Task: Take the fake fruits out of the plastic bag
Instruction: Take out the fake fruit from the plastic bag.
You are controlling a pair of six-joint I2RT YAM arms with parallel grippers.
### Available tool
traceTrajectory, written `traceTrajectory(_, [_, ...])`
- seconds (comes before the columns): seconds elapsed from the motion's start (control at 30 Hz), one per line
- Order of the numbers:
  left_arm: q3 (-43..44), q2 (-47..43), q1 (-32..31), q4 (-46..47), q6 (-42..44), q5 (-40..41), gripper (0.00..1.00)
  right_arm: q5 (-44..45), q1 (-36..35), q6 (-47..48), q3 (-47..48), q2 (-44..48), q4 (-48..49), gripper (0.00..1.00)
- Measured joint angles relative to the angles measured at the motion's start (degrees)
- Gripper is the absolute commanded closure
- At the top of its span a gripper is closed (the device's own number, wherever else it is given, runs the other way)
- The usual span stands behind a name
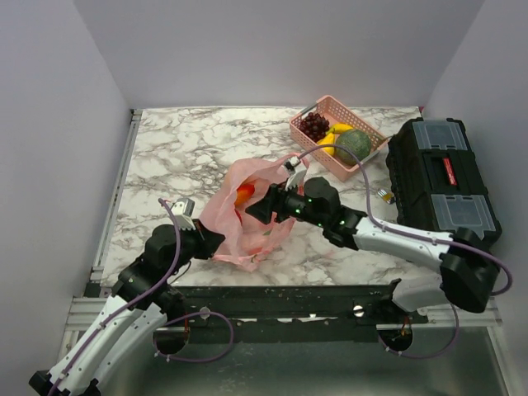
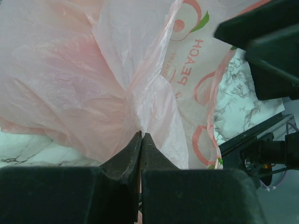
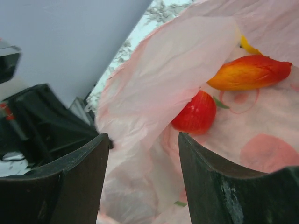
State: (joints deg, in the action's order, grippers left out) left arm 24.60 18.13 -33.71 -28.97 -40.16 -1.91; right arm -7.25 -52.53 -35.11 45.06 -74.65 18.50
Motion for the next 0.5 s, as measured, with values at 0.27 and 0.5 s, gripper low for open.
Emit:
traceTrajectory(0.27, [0.02,0.04,0.0,0.04,-0.33,-0.02,1.0,5.75,0.0,-2.49,4.92,-13.84,1.36,0.41])
traceTrajectory(0.5, [0.02,0.68,0.0,1.07,-0.42,-0.22,1.0,14.51,0.0,-7.43,8.37,-21.16,1.55,0.41])
